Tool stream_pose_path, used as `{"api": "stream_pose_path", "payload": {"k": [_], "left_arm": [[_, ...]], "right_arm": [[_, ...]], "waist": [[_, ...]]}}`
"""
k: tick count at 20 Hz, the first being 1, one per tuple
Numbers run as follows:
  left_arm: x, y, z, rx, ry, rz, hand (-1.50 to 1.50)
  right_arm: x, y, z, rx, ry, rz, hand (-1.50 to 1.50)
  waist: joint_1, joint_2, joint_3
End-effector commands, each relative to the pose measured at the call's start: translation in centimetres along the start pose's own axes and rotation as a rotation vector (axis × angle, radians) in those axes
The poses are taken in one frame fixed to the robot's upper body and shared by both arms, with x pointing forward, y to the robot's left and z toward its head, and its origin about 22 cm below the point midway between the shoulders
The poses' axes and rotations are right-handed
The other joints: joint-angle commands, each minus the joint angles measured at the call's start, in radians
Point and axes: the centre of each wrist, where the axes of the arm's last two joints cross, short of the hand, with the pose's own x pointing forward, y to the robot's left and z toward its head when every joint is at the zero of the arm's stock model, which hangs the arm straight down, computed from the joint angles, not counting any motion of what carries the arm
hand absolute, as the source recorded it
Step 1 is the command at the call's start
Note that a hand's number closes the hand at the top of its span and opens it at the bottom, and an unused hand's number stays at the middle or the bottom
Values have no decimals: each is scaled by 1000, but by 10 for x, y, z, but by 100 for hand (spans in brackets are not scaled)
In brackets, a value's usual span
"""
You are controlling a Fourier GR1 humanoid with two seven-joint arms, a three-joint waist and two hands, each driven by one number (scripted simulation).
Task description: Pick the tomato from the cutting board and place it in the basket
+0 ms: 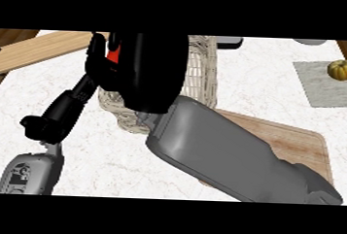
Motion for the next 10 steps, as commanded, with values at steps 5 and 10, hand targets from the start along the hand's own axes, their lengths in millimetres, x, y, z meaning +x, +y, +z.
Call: {"api": "stream_pose_path", "payload": {"k": [5, 10], "left_arm": [[6, -7, 4, 17, 11, 1, 0], [2, 11, 4, 35, 1, -8, 0]], "right_arm": [[-7, 17, -37, 32, 234, -37, 150], [-40, 43, -39, 3, 216, -12, 150]], "waist": [[-22, 3, 2], [-32, 5, 2]]}}
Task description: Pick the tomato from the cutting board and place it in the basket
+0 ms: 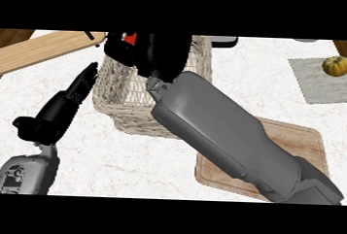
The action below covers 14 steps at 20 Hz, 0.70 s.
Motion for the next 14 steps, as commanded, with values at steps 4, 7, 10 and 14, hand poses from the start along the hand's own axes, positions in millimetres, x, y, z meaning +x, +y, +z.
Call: {"api": "stream_pose_path", "payload": {"k": [4, 7, 10, 14], "left_arm": [[-5, -5, -7, 9, 4, 2, 0], [-12, 18, 15, -3, -2, -2, 0], [-5, -12, 19, -4, 3, 7, 0], [-5, 4, 11, 36, 14, 1, 0]], "right_arm": [[-40, 26, -16, -79, 83, -20, 150], [-45, 35, -19, -108, 55, 20, 150], [-67, 39, -15, -201, 64, -36, 150], [-71, 31, -23, -207, 112, -131, -150]], "waist": [[-17, 2, 1], [-1, 3, 0], [-12, -3, 1], [-23, -1, 1]]}}
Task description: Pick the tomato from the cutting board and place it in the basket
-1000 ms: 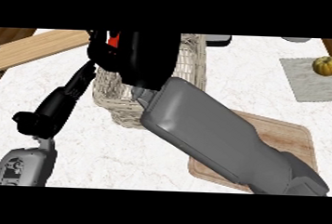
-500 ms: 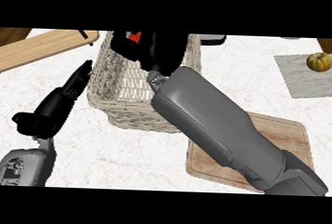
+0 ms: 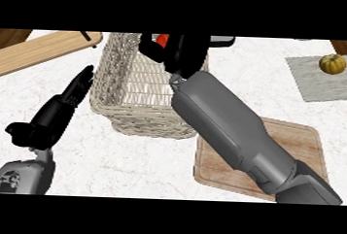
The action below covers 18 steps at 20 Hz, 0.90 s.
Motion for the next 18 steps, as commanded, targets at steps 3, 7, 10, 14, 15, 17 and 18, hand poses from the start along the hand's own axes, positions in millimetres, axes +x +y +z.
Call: {"api": "stream_pose_path", "payload": {"k": [3, 7, 10, 14, 15, 17, 18], "left_arm": [[2, -1, 4, 1, 7, 12, 0], [11, -3, -7, 1, -11, 9, 0], [4, -6, 5, -3, -17, 5, 0], [-2, -4, -4, 20, 7, -12, 0], [3, 2, -5, 15, 0, 17, 0], [-4, -2, 4, 15, 23, 7, 0], [-4, 7, 8, 17, 6, -6, 0]], "right_arm": [[3, 4, -10, -57, 1, -50, -150], [3, 1, -21, -54, -27, -76, -150], [22, -2, -22, -68, -34, -147, -150], [13, -19, -33, -87, 11, -266, -150], [-3, -11, -23, -102, 50, -284, -150], [25, -24, -35, -122, 95, -360, -150], [25, -35, -47, -129, 137, -396, -150]], "waist": [[1, -1, 0], [-4, 0, 0], [9, 1, 0], [-17, -1, 0], [-13, 0, 0], [-21, -7, 0], [-19, -5, 0]]}}
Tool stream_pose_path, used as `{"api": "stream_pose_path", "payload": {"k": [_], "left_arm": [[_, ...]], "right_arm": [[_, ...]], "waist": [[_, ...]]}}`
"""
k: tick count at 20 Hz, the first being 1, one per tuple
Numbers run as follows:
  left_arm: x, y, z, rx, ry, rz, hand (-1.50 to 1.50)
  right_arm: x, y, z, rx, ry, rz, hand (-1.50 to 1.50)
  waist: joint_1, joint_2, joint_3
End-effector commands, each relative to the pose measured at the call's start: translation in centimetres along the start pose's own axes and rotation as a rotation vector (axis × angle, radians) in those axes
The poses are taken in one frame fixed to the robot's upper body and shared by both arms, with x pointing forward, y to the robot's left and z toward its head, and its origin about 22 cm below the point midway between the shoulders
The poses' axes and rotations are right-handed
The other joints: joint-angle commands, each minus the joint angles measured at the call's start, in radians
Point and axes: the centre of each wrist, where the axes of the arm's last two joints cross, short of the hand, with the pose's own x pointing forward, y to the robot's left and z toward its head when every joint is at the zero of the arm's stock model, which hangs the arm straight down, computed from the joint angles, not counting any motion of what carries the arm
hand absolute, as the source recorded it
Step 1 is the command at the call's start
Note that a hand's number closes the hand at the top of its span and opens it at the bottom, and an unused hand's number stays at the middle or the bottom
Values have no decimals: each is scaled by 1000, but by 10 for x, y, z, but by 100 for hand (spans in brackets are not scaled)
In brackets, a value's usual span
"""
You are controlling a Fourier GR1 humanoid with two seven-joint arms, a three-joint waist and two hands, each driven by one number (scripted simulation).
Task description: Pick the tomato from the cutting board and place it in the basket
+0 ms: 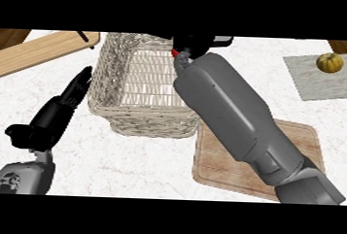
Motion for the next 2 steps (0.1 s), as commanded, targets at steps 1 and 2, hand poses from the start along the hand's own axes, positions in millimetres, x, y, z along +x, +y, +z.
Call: {"api": "stream_pose_path", "payload": {"k": [1, 2], "left_arm": [[2, 6, -3, 25, 0, -7, 0], [4, 11, 1, 7, 6, -6, 0]], "right_arm": [[-5, -15, -3, -33, 96, -111, -150], [-7, -26, -17, -30, 124, -118, -150]], "waist": [[-18, -5, 0], [-15, -4, 0]]}}
